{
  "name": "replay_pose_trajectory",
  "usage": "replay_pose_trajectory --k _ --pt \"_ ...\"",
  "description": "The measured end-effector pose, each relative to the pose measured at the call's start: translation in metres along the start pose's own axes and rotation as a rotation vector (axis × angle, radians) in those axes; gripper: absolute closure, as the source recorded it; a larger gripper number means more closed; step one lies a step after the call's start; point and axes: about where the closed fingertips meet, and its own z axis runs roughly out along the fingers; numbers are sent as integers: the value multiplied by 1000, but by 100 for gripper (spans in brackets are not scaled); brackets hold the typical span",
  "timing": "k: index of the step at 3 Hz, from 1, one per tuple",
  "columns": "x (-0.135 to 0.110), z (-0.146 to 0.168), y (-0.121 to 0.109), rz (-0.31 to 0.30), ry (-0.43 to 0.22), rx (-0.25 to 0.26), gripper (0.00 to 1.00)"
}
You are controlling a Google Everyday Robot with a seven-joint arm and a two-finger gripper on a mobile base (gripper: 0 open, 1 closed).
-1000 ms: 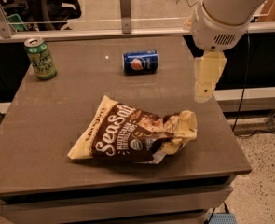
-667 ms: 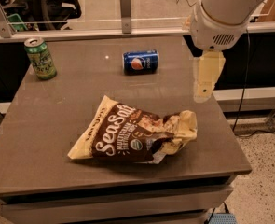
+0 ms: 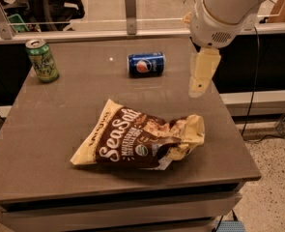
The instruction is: Place pepsi can upright
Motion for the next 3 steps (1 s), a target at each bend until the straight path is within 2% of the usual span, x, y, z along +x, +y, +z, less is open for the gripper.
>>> replay_pose_trajectory --k 1,3 --pt "-14 37 -38 -14 -61 -5 0" --pt "-47 116 -100 -20 -93 -44 0"
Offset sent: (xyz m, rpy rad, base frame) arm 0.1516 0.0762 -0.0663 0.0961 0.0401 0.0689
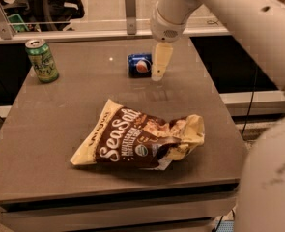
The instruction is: Place pepsi can upright
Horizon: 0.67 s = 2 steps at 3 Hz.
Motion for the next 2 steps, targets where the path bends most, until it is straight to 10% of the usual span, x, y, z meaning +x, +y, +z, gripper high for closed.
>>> replay_pose_trajectory --k 2 --pt "-23 56 -25 21 43 -55 0"
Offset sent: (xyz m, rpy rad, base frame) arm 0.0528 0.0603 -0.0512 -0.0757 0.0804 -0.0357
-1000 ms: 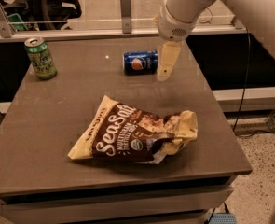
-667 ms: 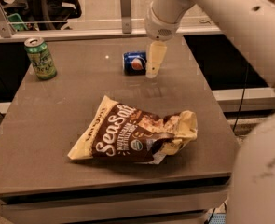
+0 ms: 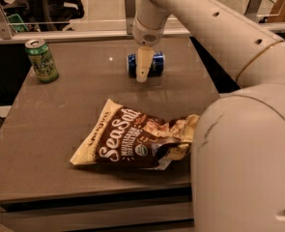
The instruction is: Place pepsi can upright
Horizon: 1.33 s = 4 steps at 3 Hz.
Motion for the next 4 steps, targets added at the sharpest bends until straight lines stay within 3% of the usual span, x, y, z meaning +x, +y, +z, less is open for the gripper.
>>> replay_pose_trajectory --k 1,3,4 --pt "-3 19 -4 12 32 -20 18" --pt "-3 23 -11 30 57 -19 65" --pt "-16 -1 -18 38 -27 22 87"
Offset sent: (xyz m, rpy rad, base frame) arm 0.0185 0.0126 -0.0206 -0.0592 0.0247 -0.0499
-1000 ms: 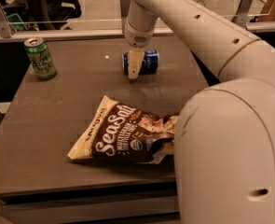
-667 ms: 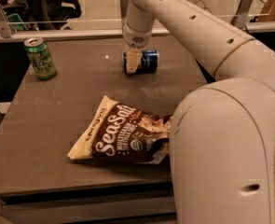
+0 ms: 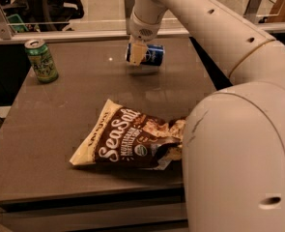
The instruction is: Place pepsi can upright
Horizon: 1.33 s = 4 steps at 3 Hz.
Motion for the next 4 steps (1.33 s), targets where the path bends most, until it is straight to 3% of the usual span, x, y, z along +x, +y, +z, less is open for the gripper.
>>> replay_pose_trajectory --k 1,2,3,4 --pt "-18 -30 -9 34 -203 59 100" --pt "-25 -50 -12 129 -460 100 100" --pt "-17 -63 -12 261 -697 126 100" --pt "-2 -73 -11 370 -860 151 100"
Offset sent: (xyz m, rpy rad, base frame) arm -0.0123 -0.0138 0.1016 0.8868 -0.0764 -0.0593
